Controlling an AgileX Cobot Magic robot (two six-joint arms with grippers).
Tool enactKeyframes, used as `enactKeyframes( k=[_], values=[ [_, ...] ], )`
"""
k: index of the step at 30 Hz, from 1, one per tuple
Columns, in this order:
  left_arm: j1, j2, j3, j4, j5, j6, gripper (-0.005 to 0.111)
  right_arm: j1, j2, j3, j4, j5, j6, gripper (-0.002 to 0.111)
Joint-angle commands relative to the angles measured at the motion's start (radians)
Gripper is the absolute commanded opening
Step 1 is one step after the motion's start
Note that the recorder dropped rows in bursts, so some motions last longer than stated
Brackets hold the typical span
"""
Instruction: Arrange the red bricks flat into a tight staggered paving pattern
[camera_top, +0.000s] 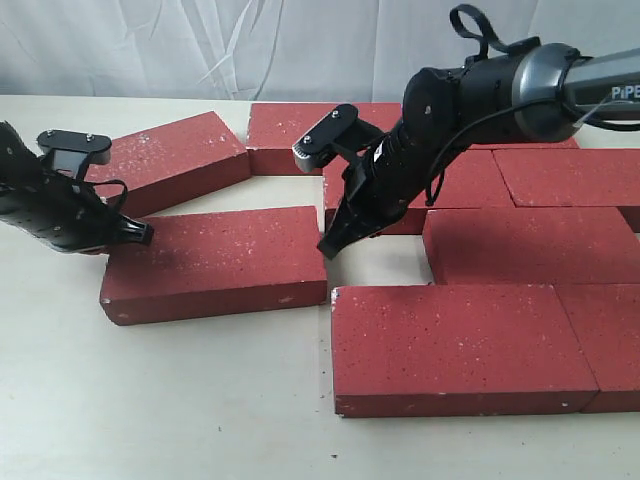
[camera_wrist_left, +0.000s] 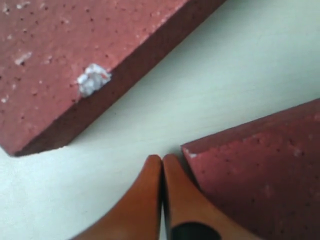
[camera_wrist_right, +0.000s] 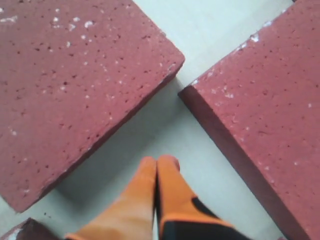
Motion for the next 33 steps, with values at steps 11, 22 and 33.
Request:
enactKeyframes(
  k=[11, 22, 33],
  values=[
    [-0.005, -0.007, -0.010, 0.002, 0.079, 0.048, 0.000, 0.007, 0.050, 0.003, 0.028, -0.097, -0.041, -0.001],
    [-0.003, -0.017, -0.021, 0.003, 0.113, 0.044, 0.000, 0.009, 0.099, -0.039, 0.045, -0.069, -0.041, -0.001],
    [-0.003, -0.017, -0.021, -0.012, 0.039, 0.044, 0.000, 0.040, 0.095, -0.079, 0.059, 0.070, -0.043, -0.001]
  ],
)
